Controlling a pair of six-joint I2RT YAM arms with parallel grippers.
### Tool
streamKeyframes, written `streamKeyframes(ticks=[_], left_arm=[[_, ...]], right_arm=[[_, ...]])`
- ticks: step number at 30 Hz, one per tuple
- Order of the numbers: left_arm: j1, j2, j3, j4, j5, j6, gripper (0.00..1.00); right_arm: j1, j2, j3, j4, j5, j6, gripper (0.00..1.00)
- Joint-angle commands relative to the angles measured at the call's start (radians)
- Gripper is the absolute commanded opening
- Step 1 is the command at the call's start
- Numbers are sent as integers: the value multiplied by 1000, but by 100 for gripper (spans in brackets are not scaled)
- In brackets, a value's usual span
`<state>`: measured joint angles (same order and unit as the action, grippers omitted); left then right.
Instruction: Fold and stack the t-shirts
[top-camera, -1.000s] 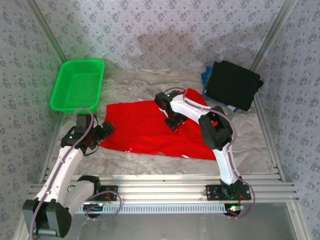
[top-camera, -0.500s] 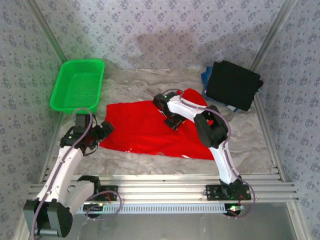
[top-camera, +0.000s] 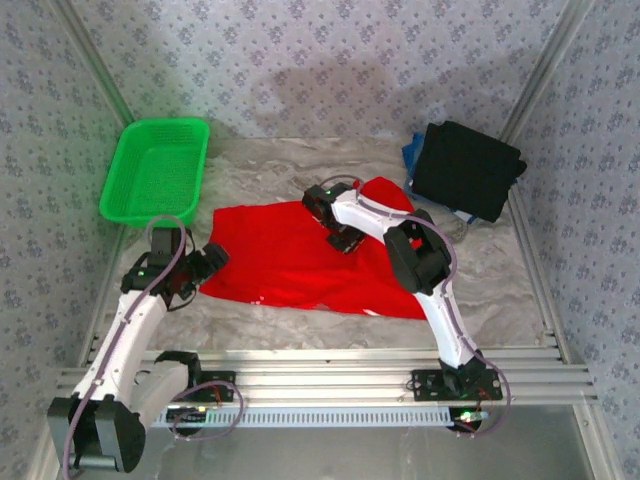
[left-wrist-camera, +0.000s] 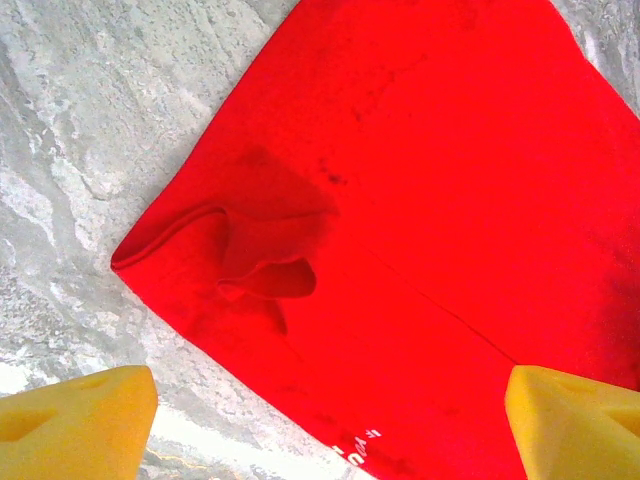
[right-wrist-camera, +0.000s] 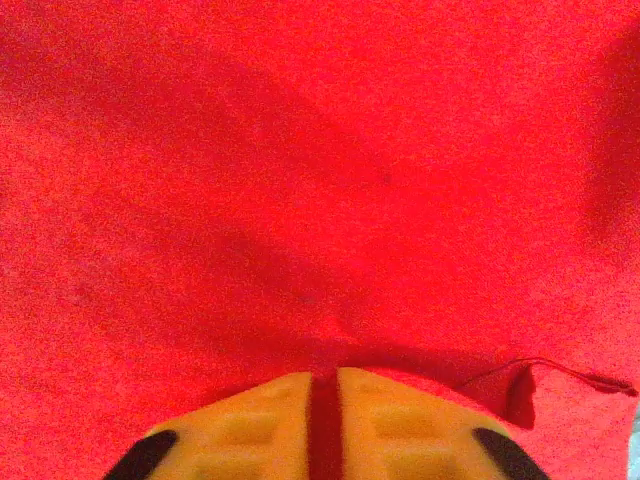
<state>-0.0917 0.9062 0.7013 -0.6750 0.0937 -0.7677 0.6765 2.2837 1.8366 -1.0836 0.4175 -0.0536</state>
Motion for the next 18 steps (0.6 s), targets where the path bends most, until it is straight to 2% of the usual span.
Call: streamKeyframes(ticks=[1, 3, 8, 13, 18], left_arm=[[6, 7, -13, 19, 20, 11, 90], [8, 7, -15, 21, 18, 11, 90], [7, 13, -20, 29, 23, 10, 91], [7, 17, -22, 34, 24, 13, 91], [7, 14, -30, 34, 26, 16, 91]], right_arm=[[-7, 9, 13, -7, 30, 16, 8], [-10, -15, 1, 3, 31, 35, 4], [-31, -93, -26, 26, 19, 147, 0], [-58, -182, -101, 73, 11, 298, 0], [-61, -227, -161, 130, 0, 385, 0]])
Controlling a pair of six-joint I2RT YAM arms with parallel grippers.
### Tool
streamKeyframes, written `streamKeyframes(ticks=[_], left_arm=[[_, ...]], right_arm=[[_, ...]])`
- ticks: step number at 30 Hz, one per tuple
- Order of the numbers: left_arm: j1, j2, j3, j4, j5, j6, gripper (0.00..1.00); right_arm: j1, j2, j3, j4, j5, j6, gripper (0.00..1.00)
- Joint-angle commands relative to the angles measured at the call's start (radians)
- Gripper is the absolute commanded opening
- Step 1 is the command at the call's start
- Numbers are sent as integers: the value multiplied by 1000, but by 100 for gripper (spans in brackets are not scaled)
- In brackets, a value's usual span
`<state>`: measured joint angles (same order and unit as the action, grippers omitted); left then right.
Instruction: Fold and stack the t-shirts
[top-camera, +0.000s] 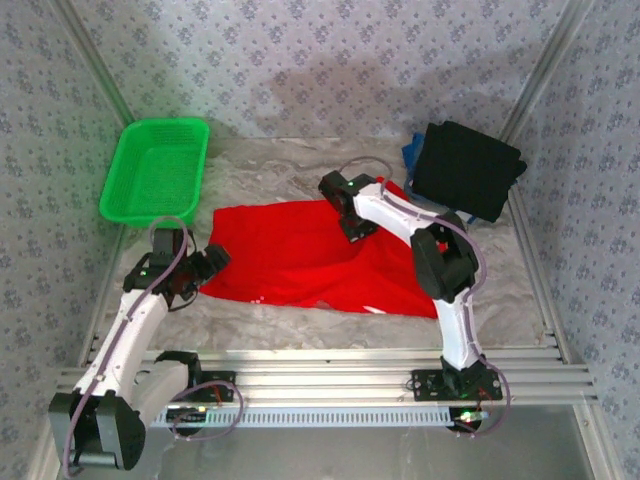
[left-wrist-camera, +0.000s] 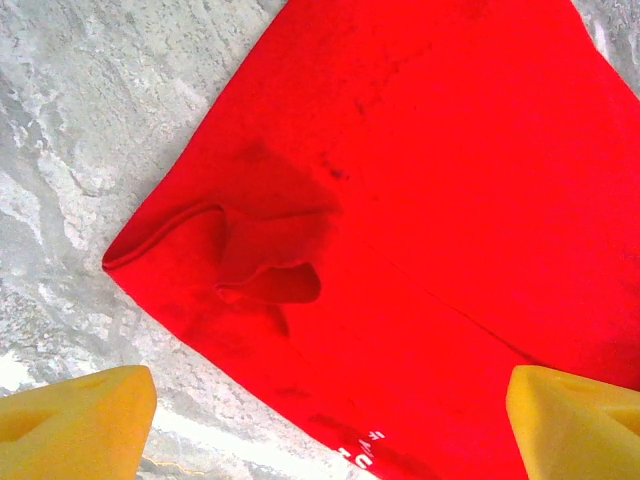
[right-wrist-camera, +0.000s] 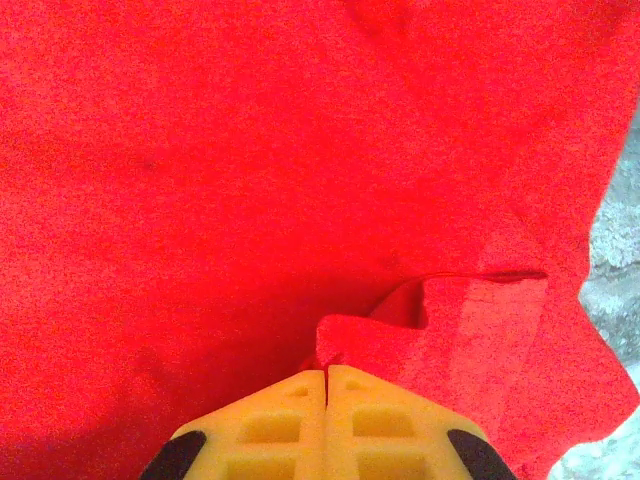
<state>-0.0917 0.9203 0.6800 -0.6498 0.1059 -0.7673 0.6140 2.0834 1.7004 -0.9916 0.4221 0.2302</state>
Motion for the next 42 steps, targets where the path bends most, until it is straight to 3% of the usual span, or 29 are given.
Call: streamKeyframes(ticks=[1, 10, 15, 22, 26, 31, 36, 42], left_arm=[[8, 0, -12, 10, 14, 15, 91], [8, -20, -28, -9, 7, 16, 91], [10, -32, -33, -19, 0, 16, 91], [18, -37, -4, -62, 35, 18, 92], [36, -35, 26, -175, 47, 19, 92], [70, -23, 17, -200, 104, 5, 90], [76, 32, -13, -113, 234, -50, 80], [78, 107, -49, -20, 195, -107, 68]], right_arm=[[3, -23, -28, 41, -26, 117, 1], [2, 61, 5, 75, -208, 184, 10], [-14, 36, 3, 173, -414, 196, 33], [-58, -107, -65, 288, -631, 179, 48], [-71, -254, -174, 413, -766, 88, 71], [-48, -312, -318, 517, -957, 75, 76], [-6, -297, -396, 525, -961, 83, 83], [-12, -337, -462, 503, -912, 56, 84]])
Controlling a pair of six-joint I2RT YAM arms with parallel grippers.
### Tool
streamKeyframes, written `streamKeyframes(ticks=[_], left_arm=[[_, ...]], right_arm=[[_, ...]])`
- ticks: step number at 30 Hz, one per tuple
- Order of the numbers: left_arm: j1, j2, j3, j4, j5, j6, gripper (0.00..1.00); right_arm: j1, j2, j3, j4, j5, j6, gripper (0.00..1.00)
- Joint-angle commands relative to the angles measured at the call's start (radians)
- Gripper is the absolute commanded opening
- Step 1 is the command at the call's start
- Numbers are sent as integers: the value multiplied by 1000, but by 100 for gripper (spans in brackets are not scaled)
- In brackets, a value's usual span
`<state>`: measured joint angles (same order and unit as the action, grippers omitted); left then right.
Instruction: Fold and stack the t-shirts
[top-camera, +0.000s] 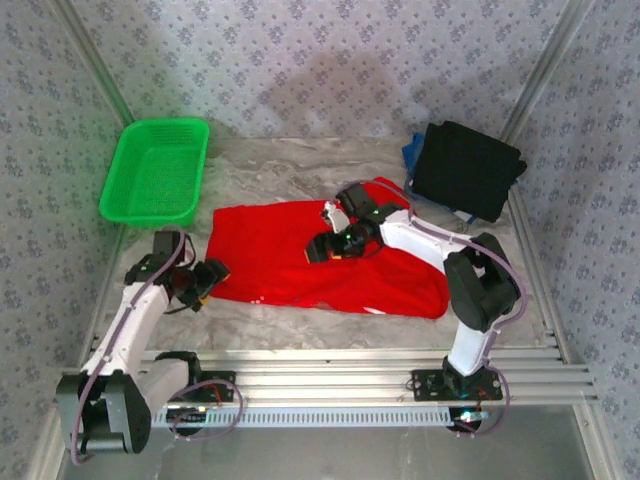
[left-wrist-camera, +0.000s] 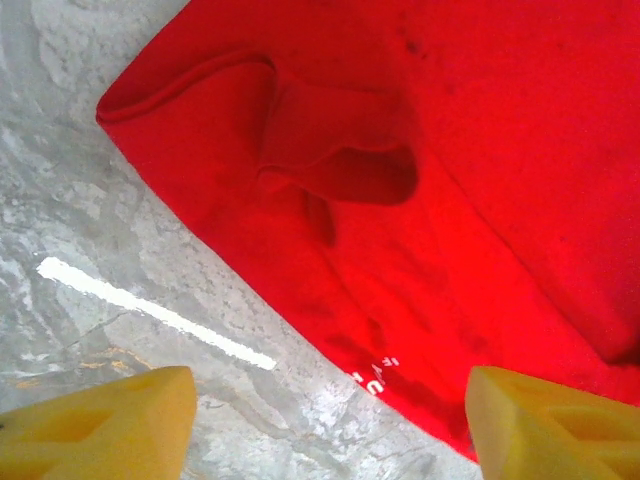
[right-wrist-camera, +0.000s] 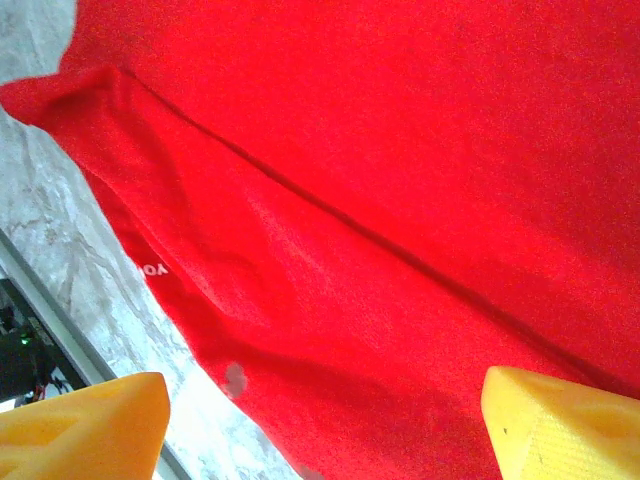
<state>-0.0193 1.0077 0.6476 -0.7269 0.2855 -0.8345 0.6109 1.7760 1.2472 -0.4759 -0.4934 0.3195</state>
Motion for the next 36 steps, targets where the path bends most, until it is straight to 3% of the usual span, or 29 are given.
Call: streamKeyframes(ticks=[1, 5, 9, 15, 27, 36], left_arm=[[5, 35, -24, 93, 16, -51, 66], [11, 88, -28, 113, -31, -68, 65], [31, 87, -49, 134, -67, -100, 72], [92, 68, -87, 202, -68, -152, 74], [172, 26, -74, 132, -125, -170, 64], [173, 182, -30, 233, -85, -169, 39]], right_arm=[[-12, -42, -24, -16, 10, -39, 84], [-53, -94, -114, -21, 29, -27, 84], [-89, -158, -192, -19, 50, -17, 84], [-129, -206, -267, -37, 76, -14, 84], [-187, -220, -301, -35, 67, -21, 83], [-192, -192, -287, -22, 52, -25, 83]])
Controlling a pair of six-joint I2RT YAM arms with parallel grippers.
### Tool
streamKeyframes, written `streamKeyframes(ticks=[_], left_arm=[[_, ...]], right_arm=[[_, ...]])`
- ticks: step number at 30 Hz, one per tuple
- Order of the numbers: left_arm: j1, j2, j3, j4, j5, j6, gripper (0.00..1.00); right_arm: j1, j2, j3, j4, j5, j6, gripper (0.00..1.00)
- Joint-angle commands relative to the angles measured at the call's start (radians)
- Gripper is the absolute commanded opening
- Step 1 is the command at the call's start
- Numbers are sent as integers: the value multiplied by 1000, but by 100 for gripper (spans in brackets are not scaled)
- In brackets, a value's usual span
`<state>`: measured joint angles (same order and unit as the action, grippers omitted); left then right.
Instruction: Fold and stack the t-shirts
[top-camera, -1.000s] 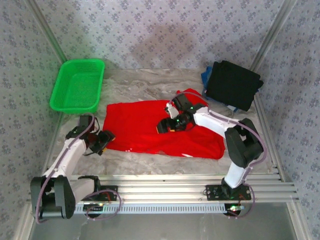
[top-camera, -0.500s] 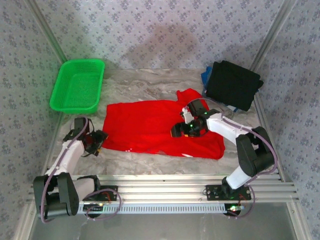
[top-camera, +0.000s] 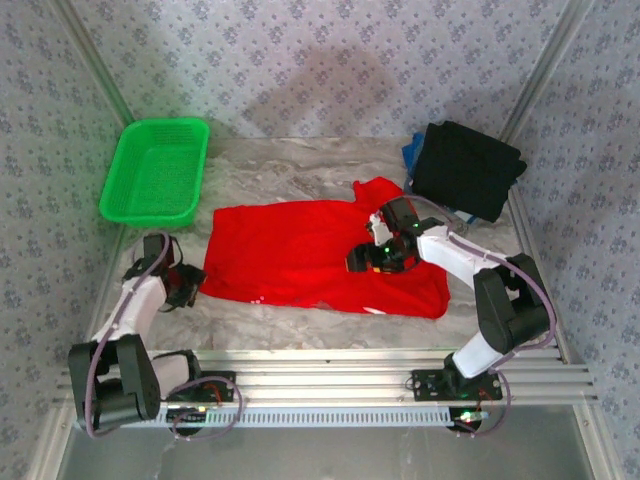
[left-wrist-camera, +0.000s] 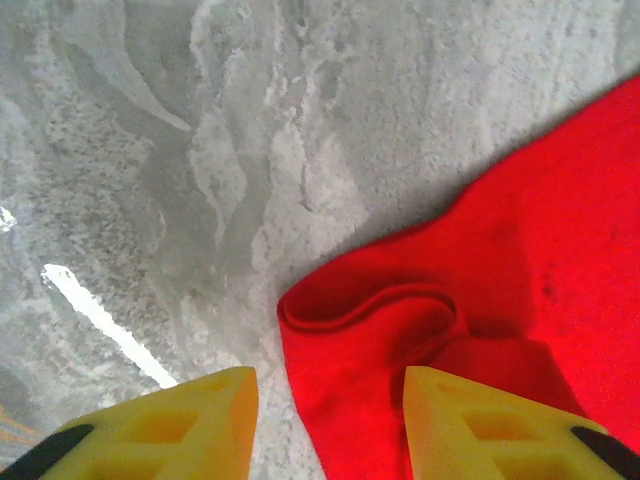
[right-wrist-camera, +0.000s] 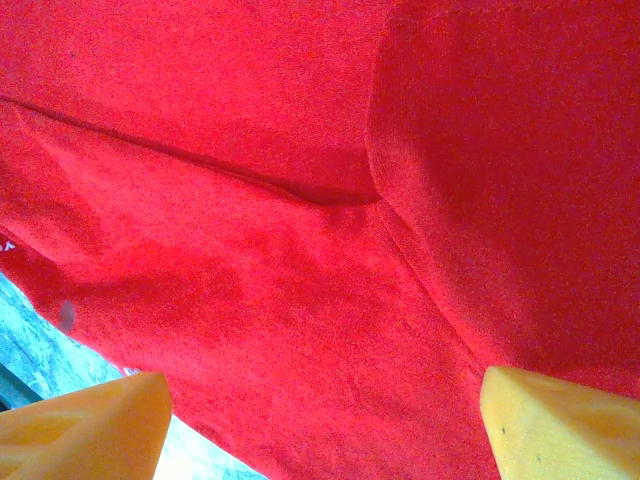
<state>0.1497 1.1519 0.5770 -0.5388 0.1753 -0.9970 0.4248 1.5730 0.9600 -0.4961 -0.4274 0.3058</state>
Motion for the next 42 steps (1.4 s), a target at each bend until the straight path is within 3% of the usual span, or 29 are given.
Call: streamKeyframes(ticks=[1, 10, 14, 16, 19, 24, 28, 39, 40, 42], left_arm=[[2, 62, 49, 52, 29, -5, 37], [-2, 201, 53, 103, 51, 8, 34], [-1, 219, 33, 101, 57, 16, 21], [2, 228, 28, 82, 45, 28, 7], [26, 224, 13, 51, 33, 47, 0], [92, 89, -27, -46, -15, 60, 0], [162, 5, -86, -76, 11, 55, 0], [207, -206, -144, -235, -85, -52, 0], [208, -214, -141, -244, -89, -59, 1], [208, -220, -121, -260, -87, -54, 18]], right_arm=[[-6, 13, 2, -1, -16, -12, 83], [-18, 60, 26, -14, 7, 7, 82], [-38, 109, 39, -37, 50, 61, 81], [-50, 142, 45, -54, 84, 98, 80], [-62, 168, 48, -72, 133, 144, 79], [-74, 196, 51, -126, 236, 212, 77], [-85, 235, 75, -178, 286, 250, 75], [-95, 245, 72, -181, 308, 265, 75], [-96, 243, 71, -176, 309, 263, 76], [-93, 237, 71, -172, 308, 260, 77]])
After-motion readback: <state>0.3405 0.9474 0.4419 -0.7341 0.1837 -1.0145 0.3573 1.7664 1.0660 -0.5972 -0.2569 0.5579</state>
